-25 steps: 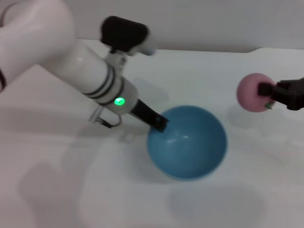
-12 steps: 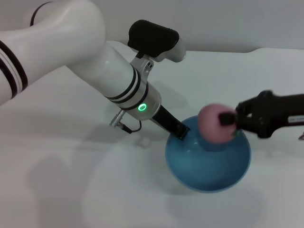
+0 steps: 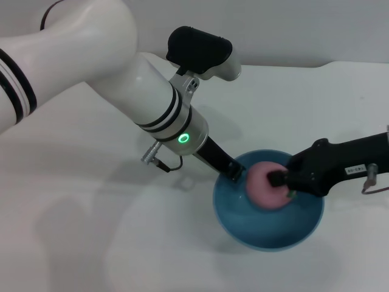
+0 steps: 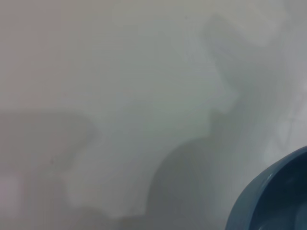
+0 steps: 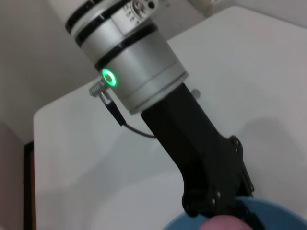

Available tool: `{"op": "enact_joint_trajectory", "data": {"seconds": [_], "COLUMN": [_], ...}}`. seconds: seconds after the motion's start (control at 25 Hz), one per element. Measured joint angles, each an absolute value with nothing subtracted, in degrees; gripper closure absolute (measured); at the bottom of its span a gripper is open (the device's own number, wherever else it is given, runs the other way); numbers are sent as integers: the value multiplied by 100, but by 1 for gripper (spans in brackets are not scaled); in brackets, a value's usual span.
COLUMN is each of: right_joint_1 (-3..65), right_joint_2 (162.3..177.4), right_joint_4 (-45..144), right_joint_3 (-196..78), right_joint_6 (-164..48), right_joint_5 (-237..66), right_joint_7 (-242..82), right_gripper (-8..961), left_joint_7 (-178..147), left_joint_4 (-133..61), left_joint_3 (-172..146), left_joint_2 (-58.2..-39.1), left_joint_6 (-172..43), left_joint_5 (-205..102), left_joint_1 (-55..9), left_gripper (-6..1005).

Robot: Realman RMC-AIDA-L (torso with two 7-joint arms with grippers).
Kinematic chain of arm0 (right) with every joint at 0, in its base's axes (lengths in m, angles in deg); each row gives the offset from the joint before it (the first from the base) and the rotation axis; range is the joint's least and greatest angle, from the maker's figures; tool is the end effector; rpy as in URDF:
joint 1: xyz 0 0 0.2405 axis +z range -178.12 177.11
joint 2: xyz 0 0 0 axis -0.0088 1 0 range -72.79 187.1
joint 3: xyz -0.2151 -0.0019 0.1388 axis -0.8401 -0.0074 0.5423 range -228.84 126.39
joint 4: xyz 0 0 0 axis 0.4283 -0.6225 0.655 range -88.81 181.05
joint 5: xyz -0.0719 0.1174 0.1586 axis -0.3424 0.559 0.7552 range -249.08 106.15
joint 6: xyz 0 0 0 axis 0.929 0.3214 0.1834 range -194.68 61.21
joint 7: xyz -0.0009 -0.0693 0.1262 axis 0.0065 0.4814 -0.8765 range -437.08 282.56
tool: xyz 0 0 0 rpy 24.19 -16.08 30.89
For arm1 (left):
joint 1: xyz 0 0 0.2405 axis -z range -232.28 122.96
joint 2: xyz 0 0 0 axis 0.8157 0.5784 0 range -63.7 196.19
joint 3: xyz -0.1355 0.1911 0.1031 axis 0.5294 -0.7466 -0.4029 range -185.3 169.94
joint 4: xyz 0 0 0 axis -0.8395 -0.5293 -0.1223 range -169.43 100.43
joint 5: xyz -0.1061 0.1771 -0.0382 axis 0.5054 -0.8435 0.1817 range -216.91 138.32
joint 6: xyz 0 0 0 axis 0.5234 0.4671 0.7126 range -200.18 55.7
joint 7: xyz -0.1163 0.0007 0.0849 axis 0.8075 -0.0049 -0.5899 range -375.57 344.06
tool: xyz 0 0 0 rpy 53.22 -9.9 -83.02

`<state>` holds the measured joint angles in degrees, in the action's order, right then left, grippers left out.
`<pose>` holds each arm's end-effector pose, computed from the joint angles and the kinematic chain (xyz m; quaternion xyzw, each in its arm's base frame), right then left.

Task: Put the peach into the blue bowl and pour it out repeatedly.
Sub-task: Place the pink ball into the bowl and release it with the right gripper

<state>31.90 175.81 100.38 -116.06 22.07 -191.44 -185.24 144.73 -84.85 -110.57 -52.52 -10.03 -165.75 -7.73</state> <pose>0.2101 0.3365 -0.0201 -0.9674 0.2438 0.0660 0.0174 -0.1482 0.3607 -0.1156 -0.9075 -0.3896 0.1126 0.1098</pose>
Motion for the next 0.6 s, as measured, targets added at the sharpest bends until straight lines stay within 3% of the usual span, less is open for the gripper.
{"op": "enact_joint_trajectory", "data": {"seconds": [0.32,0.6], "right_joint_1": [3236,3193], "right_joint_2": [17589,17590], "right_joint_4": [10053,10180], "right_joint_3": [-11817,-11607], "right_joint_6": [2162,2128], "right_joint_5": [-19315,-19287], "right_joint_7": [-18670,-18672], "right_gripper": [825,574], "left_joint_7": [14435,14418], "left_joint_4": [-8489,-8473], "left_joint_3": [-11060,-11061], "left_joint_2": [-5238,-5232], "left_joint_6": [-1001,-1013], "left_joint_5": [-16551,-16550], "left_joint_1": [-772,-772], "left_gripper": [1001,1001]}}
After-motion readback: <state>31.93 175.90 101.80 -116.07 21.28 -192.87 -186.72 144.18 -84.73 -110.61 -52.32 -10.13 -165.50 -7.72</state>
